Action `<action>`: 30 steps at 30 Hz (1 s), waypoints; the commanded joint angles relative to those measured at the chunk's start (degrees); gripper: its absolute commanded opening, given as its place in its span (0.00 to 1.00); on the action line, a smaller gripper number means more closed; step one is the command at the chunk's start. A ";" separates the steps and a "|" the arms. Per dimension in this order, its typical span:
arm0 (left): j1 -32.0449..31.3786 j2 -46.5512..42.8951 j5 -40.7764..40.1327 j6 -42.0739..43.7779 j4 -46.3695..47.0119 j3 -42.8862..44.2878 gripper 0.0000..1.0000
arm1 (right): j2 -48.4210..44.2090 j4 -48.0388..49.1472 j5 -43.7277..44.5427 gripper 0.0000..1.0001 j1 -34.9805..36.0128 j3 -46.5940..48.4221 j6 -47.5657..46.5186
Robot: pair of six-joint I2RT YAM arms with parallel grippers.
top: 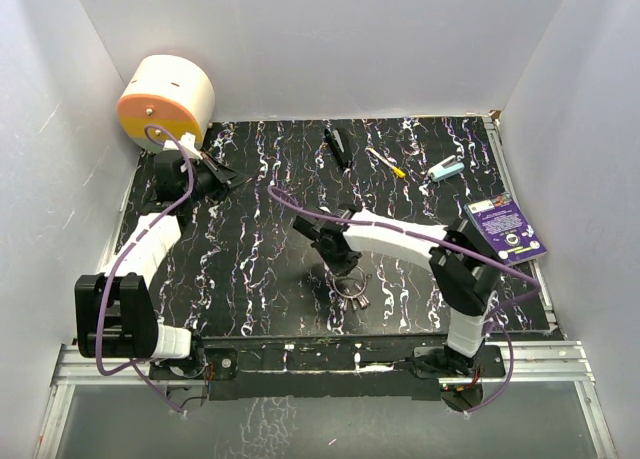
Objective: Put the keys on the keyring
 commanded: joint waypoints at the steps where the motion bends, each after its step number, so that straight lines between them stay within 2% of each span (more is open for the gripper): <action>1: 0.62 -1.85 0.19 0.31 0.87 -0.15 0.00 | 1.90 2.13 1.79 0.08 -1.63 8.39 -5.80; 17: 0.80 -0.15 0.96 0.40 0.80 0.70 0.00 | 15.72 4.48 0.33 0.08 -4.63 19.48 -12.82; 24: 1.02 1.34 1.39 0.31 1.05 0.80 0.00 | 16.13 5.00 5.65 0.17 -7.30 27.05 -10.98; 27: 1.03 1.65 1.74 0.14 1.25 1.03 0.00 | 13.91 7.58 9.65 0.23 -7.82 28.06 -8.48; 30: 1.12 1.91 1.99 -0.04 1.51 1.13 0.00 | 11.06 12.98 8.31 0.34 -7.82 25.67 -7.86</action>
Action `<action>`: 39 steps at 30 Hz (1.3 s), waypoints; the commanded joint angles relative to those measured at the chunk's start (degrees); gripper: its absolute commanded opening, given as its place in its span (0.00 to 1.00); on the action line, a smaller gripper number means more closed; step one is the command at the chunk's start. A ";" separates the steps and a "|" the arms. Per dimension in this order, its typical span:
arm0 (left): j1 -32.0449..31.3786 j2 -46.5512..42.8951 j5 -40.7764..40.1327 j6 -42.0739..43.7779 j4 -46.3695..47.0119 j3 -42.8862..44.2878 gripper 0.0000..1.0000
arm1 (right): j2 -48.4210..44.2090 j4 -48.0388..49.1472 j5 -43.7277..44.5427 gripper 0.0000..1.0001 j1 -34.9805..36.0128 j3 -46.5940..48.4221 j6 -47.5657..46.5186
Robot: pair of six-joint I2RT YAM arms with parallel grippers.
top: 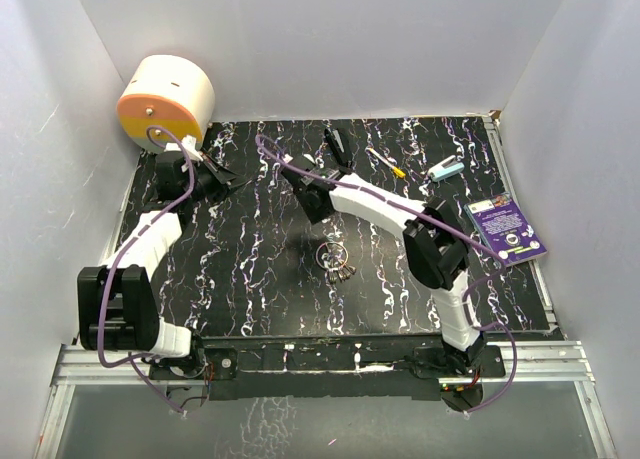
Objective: Put the keys on the keyring
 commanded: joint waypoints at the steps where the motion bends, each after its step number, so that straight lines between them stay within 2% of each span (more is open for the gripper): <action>1: 0.43 -0.29 1.69 -0.14 1.49 1.06 0.00 | -6.43 7.43 2.98 0.35 -0.47 -0.55 2.03; 4: 0.47 -0.42 1.87 -0.20 1.69 1.00 0.00 | -6.15 7.07 3.24 0.36 -0.47 -2.43 2.66; 8: 0.56 -0.66 1.86 -0.02 1.52 1.17 0.00 | -7.07 4.87 1.28 0.28 -0.47 -5.91 3.71; 18: 0.83 -0.75 1.78 -0.11 1.95 0.81 0.00 | -12.27 8.31 -3.86 0.27 -0.38 -18.88 7.41; 39: 1.19 -0.91 1.78 -0.29 2.30 0.53 0.00 | -10.26 10.30 -5.61 0.28 0.93 -19.17 9.05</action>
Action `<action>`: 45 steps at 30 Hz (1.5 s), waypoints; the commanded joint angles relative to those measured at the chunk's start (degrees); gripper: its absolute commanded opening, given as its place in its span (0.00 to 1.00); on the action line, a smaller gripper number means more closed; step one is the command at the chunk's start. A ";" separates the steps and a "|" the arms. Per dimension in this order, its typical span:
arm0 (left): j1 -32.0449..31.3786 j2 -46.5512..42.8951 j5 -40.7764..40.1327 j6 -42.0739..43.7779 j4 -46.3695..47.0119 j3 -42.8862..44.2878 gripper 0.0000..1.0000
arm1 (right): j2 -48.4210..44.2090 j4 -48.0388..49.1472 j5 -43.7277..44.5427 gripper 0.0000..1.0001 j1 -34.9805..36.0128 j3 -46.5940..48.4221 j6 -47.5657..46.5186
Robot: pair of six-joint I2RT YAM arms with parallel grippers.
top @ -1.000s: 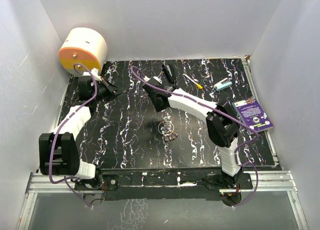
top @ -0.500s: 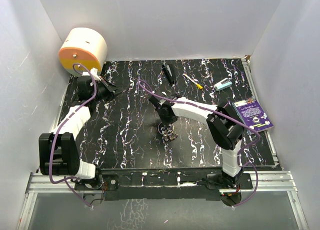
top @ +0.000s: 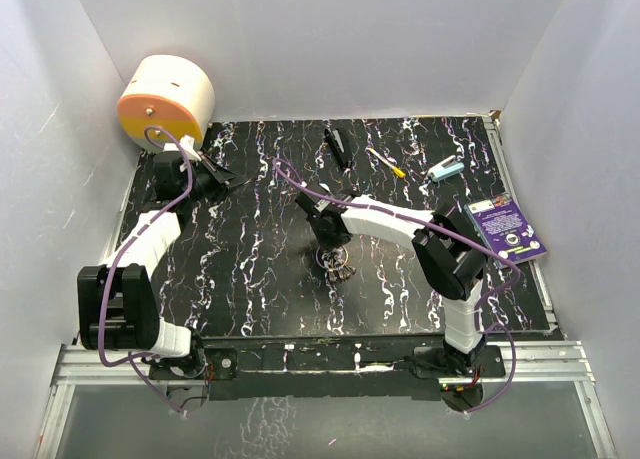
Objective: Put the keys on the keyring
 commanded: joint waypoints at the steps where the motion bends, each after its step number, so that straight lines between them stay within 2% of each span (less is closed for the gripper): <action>1: 0.43 -1.36 0.97 0.10 1.85 0.46 0.00 | -1.46 3.77 -0.27 0.28 0.28 0.79 1.14; 26: 0.67 -0.99 1.27 -0.14 1.76 0.67 0.00 | 2.30 5.54 -1.00 0.24 0.34 0.11 1.29; 28: 0.74 -0.96 1.29 -0.15 1.61 0.76 0.00 | 2.45 5.56 -0.82 0.22 0.33 -0.13 1.24; 32: 0.80 -0.74 1.32 -0.09 1.58 0.88 0.00 | 1.91 5.29 -0.22 0.08 0.34 0.01 1.59; 39: 0.88 -0.94 1.24 0.03 1.45 0.89 0.00 | 0.98 -1.75 0.21 0.08 0.30 6.05 1.22; 45: 0.93 -1.07 1.12 0.00 1.67 0.76 0.00 | 7.20 -13.77 -1.71 0.08 0.25 18.36 -1.71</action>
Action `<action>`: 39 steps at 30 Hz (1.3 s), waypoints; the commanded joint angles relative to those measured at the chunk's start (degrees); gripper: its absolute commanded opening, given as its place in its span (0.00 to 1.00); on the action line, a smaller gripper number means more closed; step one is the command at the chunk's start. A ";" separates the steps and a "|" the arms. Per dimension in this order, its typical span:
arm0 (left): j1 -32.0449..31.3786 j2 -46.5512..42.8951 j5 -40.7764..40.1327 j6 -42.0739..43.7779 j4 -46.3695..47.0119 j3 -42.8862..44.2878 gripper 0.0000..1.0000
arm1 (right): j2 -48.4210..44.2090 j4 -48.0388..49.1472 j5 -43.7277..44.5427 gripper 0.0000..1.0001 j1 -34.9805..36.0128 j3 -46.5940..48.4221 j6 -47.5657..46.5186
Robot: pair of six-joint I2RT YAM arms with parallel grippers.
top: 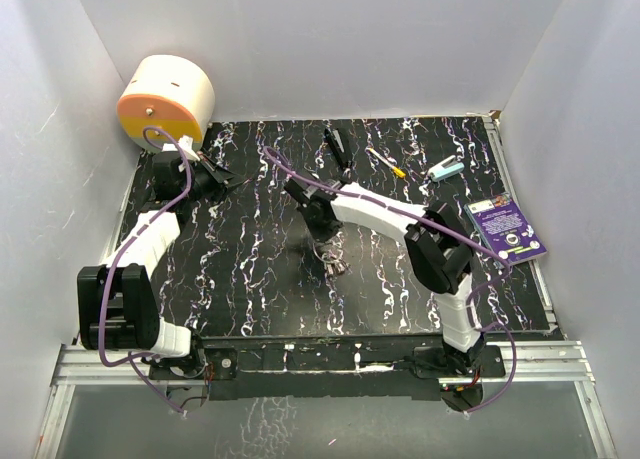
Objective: Put the keys on the keyring
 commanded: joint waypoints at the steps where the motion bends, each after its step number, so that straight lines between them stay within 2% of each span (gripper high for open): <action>1: 0.54 -1.10 0.96 0.52 1.75 0.67 0.00 | 3.83 -7.44 -0.25 0.09 0.17 9.85 -2.53; 10: 0.65 -1.13 0.95 0.52 2.00 0.48 0.00 | 7.06 -7.75 1.99 0.21 -1.32 16.26 -4.91; 17: 0.66 -1.07 0.62 1.11 1.94 0.16 0.00 | 8.02 -5.48 1.61 0.24 -2.23 18.14 -5.83; 32: 0.70 -0.61 0.96 0.87 2.02 0.34 0.00 | 0.47 3.75 0.08 0.22 -2.16 -0.43 -6.86; 39: 0.80 -0.53 1.06 0.79 2.02 0.32 0.00 | -1.27 4.52 1.29 0.22 -2.15 -1.48 -6.69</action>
